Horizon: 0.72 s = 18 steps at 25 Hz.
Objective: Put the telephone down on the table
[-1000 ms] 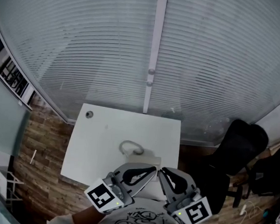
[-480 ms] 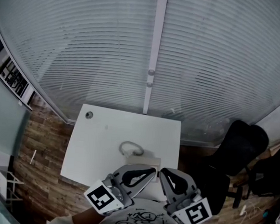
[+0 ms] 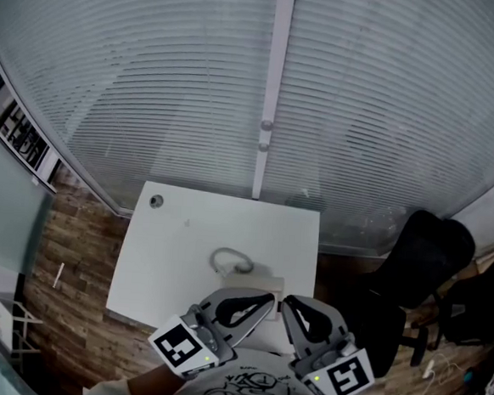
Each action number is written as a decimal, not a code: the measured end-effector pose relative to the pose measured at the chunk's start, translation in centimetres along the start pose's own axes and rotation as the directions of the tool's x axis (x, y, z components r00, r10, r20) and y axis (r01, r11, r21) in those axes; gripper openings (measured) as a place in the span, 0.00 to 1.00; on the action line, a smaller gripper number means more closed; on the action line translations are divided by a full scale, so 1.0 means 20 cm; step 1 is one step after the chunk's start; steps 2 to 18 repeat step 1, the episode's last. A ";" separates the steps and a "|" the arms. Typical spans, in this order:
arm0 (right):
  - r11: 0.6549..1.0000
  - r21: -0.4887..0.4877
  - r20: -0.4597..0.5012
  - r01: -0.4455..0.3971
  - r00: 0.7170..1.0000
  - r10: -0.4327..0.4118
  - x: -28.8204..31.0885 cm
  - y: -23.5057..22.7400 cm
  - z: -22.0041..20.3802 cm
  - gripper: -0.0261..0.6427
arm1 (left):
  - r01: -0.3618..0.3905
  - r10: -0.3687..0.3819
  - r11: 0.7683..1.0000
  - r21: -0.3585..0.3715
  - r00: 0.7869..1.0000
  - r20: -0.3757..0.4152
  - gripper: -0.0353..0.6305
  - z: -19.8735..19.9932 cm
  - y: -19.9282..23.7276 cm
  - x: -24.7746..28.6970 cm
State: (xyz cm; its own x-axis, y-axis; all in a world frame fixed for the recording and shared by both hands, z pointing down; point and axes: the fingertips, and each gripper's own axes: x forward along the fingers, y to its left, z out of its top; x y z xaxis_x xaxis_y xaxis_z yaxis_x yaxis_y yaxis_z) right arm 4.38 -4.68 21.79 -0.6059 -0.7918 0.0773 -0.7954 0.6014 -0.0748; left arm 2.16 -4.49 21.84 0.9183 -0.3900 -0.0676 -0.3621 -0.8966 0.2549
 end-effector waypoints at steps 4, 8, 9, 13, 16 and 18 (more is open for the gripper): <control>1.000 -0.002 -0.002 0.001 1.000 -0.001 0.00 0.00 0.00 0.10 | 0.001 -0.001 1.000 -0.005 1.000 0.001 0.06 0.00 0.00 0.00; 1.000 -0.002 -0.002 0.001 1.000 -0.001 0.00 0.00 0.00 0.10 | 0.001 -0.001 1.000 -0.005 1.000 0.001 0.06 0.00 0.00 0.00; 1.000 -0.002 -0.002 0.001 1.000 -0.001 0.00 0.00 0.00 0.10 | 0.001 -0.001 1.000 -0.005 1.000 0.001 0.06 0.00 0.00 0.00; 1.000 -0.002 -0.002 0.001 1.000 -0.001 0.00 0.00 0.00 0.10 | 0.001 -0.001 1.000 -0.005 1.000 0.001 0.06 0.00 0.00 0.00; 1.000 -0.002 -0.002 0.001 1.000 -0.001 0.00 0.00 0.00 0.10 | 0.001 -0.001 1.000 -0.005 1.000 0.001 0.06 0.00 0.00 0.00; 1.000 -0.002 -0.002 0.001 1.000 -0.001 0.00 0.00 0.00 0.10 | 0.001 -0.001 1.000 -0.005 1.000 0.001 0.06 0.00 0.00 0.00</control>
